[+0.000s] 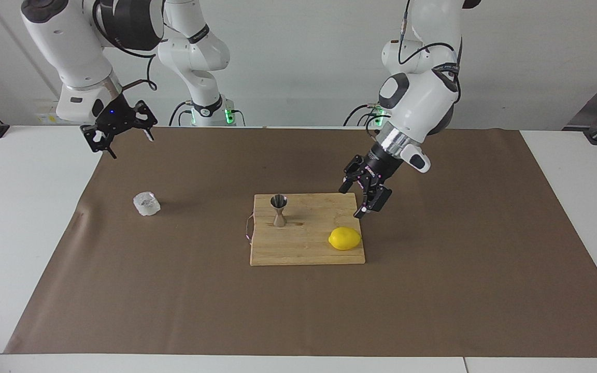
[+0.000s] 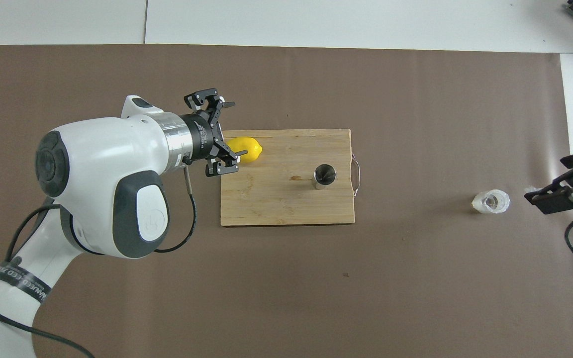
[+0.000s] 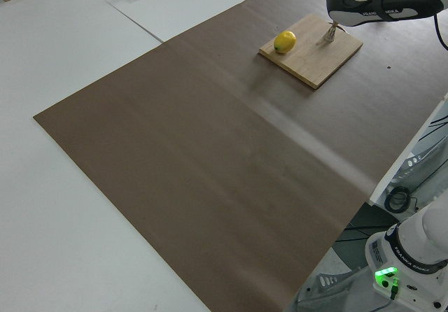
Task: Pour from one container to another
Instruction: 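Retract the left gripper while the right gripper reaches the white cup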
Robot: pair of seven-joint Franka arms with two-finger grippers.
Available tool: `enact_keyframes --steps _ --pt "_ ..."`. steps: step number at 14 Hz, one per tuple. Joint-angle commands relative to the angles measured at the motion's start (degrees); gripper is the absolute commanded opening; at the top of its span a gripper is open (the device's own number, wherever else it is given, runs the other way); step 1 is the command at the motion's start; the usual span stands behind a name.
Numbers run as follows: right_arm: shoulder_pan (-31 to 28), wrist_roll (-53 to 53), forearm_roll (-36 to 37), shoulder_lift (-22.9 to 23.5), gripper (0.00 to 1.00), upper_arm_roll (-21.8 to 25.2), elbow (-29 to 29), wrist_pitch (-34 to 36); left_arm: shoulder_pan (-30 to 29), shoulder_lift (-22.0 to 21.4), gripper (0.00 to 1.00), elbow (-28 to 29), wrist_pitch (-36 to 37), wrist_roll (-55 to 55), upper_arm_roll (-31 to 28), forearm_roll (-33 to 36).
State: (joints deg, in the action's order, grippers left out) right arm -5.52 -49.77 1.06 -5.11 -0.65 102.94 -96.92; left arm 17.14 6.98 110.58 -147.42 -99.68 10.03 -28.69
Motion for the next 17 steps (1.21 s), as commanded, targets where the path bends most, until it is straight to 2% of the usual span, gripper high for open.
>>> enact_keyframes --steps 1,3,6,9,10,13,17 --pt "-3.1 -16.5 0.0 -2.4 1.0 -0.5 6.6 -6.0 -2.3 -0.1 1.0 -0.6 2.1 8.2 0.4 6.9" --pt "-5.5 -25.2 -0.1 -1.3 1.0 -0.5 8.8 -7.0 -4.8 -0.1 1.0 -0.6 2.4 21.6 0.4 7.2" --pt "-5.7 -39.0 -0.3 1.7 1.0 -0.6 10.4 -11.7 -9.4 -0.4 1.0 -0.8 5.6 37.0 0.3 7.6" --pt "-7.4 -49.9 -5.8 6.1 1.0 -0.5 11.8 -15.0 -14.1 -1.0 1.0 -1.3 11.4 53.9 0.2 7.9" --pt "-8.8 -53.6 -7.7 7.8 1.0 -0.6 11.9 -15.8 -15.4 -1.0 1.0 -1.9 13.9 59.6 0.0 9.7" --pt "-10.0 -60.2 -9.0 8.5 1.0 -0.6 15.5 -20.9 -18.8 -0.8 1.0 -4.5 20.2 75.4 0.0 19.5" --pt "-11.4 -65.8 -12.4 9.9 1.0 -0.5 19.3 -25.9 -21.1 -0.7 1.0 -10.4 33.8 92.7 -0.1 26.6"
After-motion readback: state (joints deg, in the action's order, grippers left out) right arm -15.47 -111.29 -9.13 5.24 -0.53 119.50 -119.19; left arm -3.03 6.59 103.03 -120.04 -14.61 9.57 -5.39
